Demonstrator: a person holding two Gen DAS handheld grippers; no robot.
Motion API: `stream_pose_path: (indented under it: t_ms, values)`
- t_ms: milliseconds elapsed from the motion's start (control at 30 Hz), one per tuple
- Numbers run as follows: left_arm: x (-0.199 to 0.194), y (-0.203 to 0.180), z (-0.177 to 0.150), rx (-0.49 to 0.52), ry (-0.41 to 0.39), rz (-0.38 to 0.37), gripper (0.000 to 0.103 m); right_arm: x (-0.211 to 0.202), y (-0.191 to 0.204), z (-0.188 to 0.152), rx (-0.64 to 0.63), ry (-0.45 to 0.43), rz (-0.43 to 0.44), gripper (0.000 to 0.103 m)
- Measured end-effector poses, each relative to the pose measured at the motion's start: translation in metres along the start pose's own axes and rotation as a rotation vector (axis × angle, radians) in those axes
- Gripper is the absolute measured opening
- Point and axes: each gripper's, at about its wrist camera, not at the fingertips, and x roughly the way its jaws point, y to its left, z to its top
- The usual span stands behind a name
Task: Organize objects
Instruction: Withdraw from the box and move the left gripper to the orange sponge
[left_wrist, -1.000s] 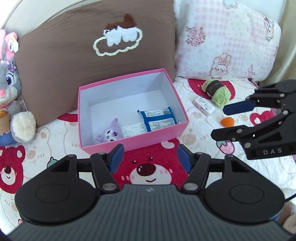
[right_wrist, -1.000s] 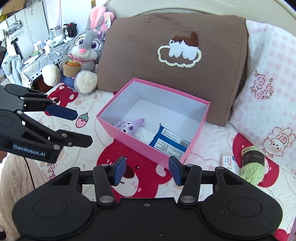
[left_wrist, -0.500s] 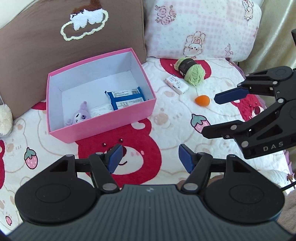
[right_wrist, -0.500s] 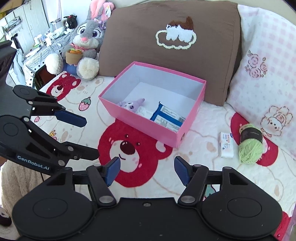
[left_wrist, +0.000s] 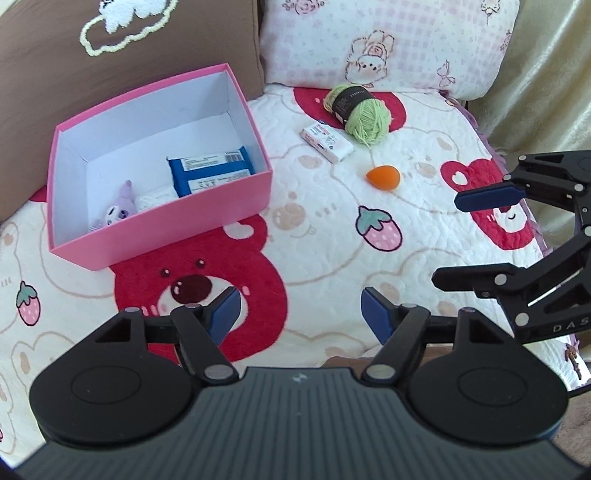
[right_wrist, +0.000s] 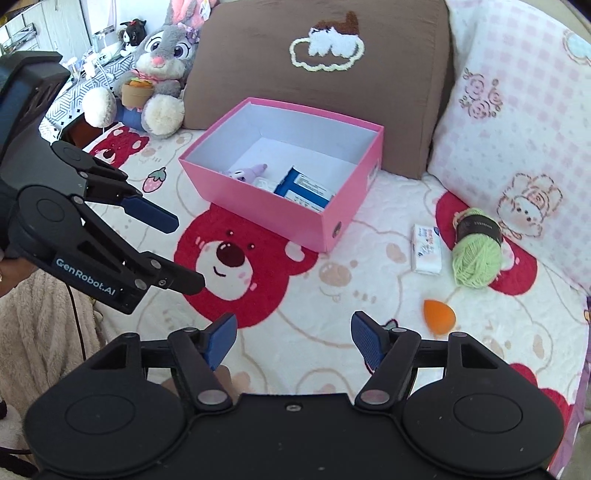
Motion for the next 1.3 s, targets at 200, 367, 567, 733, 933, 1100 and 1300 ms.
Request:
stream_pose_path:
  t_ms: [200,367,567,733,933,1100,1300]
  values:
    - [0.005,-0.017,0.008,0.027,-0.004,-0.022,0.072,-0.002,-0.018,-0.015,0.038,-0.006,-0.026,0.073]
    - [0.015,-0.025,0.022,0.012,-0.017,-0.058,0.072,-0.003,-0.031,-0.028,0.036,-0.045,-0.077,0.073]
    - [0.036,-0.03,0.037,-0.027,-0.078,-0.089,0.072,0.008,-0.046,-0.039,0.048,-0.167,-0.142,0.08]
    - [0.055,-0.034,0.052,-0.071,-0.138,-0.091,0.072,0.022,-0.055,-0.041,0.019,-0.225,-0.196,0.08]
    - [0.07,-0.041,0.065,-0.025,-0.184,-0.063,0.083,0.033,-0.062,-0.046,0.008,-0.219,-0.239,0.08]
    - [0.09,-0.051,0.072,-0.009,-0.206,-0.092,0.085,0.042,-0.066,-0.048,-0.008,-0.219,-0.24,0.078]
    - [0.116,-0.064,0.08,0.038,-0.251,-0.112,0.088,0.053,-0.073,-0.049,-0.014,-0.234,-0.263,0.079]
